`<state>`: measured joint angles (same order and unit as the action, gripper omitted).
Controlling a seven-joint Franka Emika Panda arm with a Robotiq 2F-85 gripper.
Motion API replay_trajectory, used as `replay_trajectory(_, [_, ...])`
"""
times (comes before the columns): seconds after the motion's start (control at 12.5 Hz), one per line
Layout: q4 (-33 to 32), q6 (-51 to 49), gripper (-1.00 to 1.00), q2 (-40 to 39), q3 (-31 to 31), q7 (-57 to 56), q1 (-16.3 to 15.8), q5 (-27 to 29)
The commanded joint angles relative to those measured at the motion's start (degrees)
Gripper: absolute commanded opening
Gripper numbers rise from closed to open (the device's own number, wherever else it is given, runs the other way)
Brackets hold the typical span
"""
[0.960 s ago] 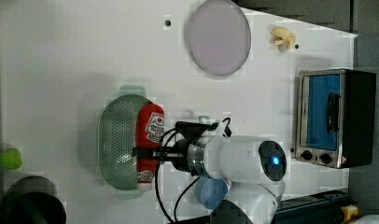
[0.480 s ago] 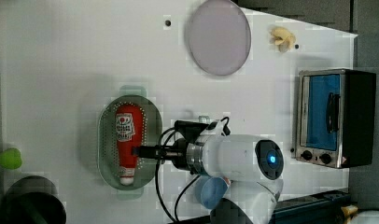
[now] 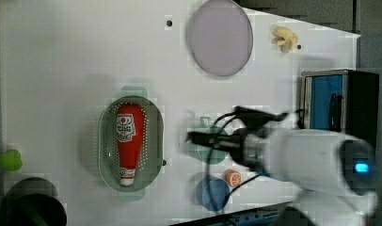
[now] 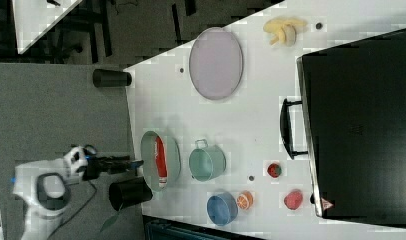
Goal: Pick Ketchup from the table and place it in strainer.
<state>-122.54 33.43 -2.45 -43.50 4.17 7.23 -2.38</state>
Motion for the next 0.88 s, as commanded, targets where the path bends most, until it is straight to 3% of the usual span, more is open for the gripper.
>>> replay_trajectory(0.08, [5.84,-7.80,1.00,4.67,5.34,1.79,5.30,4.53])
replay_trajectory(0.48, [11.90,-19.15,1.00,9.24,19.89,-4.63,6.56,7.10])
replay_trajectory(0.88, [12.53,-20.15,1.00,11.87,33.85,-7.69,6.75,6.66])
